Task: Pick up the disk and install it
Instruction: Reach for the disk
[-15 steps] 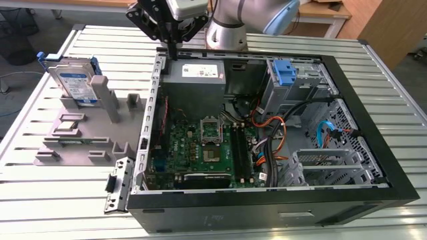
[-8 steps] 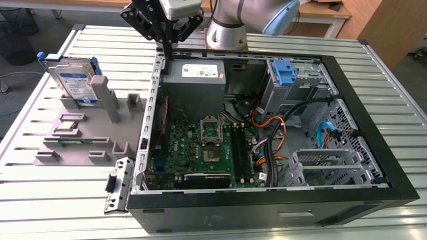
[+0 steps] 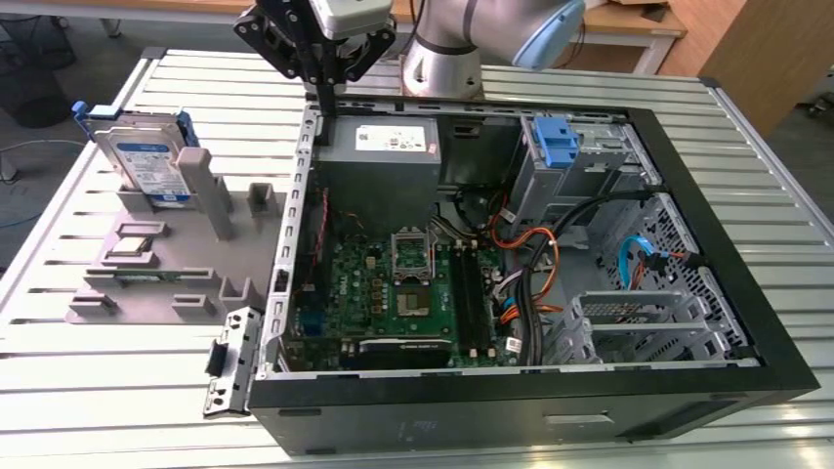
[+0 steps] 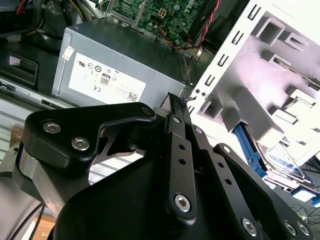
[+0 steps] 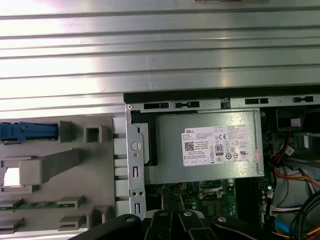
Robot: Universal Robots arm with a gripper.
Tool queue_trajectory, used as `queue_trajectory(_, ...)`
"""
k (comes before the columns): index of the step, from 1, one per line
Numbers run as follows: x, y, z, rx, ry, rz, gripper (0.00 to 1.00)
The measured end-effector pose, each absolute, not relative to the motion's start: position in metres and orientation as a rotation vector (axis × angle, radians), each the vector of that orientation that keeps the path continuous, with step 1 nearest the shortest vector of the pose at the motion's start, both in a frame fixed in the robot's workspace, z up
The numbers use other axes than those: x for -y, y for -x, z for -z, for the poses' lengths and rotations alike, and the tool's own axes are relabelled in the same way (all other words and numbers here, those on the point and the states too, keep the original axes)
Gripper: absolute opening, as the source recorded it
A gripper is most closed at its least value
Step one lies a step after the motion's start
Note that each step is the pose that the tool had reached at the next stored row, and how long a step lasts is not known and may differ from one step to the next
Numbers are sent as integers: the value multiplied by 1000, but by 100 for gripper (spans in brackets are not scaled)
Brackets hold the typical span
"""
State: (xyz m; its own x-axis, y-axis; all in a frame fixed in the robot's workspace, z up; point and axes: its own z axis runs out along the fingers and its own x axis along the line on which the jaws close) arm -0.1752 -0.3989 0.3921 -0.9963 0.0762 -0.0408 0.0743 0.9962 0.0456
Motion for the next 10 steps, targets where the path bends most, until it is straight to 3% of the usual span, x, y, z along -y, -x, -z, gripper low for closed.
queue_trajectory(10,399,181,-392,-3096,-117,-68,10)
